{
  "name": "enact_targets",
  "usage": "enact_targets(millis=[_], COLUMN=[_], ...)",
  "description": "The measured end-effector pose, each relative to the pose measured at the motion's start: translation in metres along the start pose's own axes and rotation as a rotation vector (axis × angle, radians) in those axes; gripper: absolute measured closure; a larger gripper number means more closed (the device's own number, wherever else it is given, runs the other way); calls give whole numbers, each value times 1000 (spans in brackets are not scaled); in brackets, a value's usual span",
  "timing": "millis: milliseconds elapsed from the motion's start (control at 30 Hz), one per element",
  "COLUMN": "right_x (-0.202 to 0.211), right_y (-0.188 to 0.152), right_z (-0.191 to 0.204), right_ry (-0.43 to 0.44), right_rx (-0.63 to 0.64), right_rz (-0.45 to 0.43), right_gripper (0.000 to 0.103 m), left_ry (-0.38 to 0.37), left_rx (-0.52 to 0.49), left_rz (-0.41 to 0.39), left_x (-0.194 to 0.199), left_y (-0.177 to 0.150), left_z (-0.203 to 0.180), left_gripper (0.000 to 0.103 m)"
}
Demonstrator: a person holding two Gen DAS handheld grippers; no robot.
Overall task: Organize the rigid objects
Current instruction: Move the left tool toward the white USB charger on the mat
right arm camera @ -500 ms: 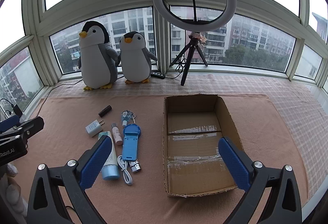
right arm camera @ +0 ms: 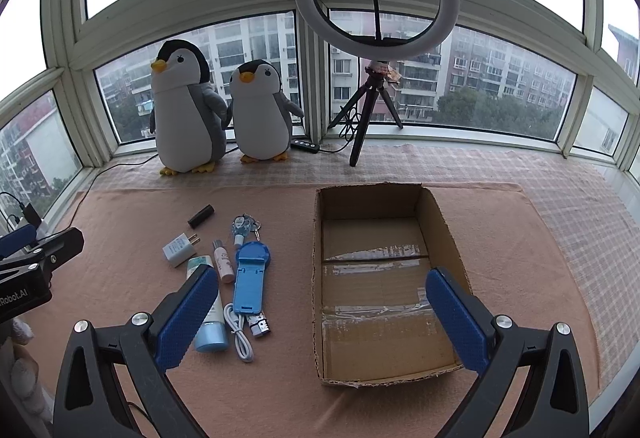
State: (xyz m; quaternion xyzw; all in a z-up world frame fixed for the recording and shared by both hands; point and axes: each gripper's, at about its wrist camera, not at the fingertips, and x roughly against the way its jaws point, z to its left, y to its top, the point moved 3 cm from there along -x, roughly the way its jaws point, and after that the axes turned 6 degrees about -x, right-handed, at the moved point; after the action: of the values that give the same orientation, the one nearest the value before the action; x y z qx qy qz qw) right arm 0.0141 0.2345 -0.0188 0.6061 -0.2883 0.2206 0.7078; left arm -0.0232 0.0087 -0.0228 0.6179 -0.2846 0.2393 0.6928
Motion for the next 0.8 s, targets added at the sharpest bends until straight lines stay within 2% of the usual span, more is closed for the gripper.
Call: enact_targets(millis=[667, 800], right_x=[-16, -19], right_y=[3, 4], right_z=[-25, -31], right_ry=[-16, -19], right_rx=[-32, -35], right_rz=[25, 25], right_gripper=[1, 1], left_ry=[-8, -11], left_rx=[-9, 6], left_rz=[28, 14], left_x=[-16, -18], left_y=[0, 0], left_z=[-11, -10], left_gripper=[0, 0])
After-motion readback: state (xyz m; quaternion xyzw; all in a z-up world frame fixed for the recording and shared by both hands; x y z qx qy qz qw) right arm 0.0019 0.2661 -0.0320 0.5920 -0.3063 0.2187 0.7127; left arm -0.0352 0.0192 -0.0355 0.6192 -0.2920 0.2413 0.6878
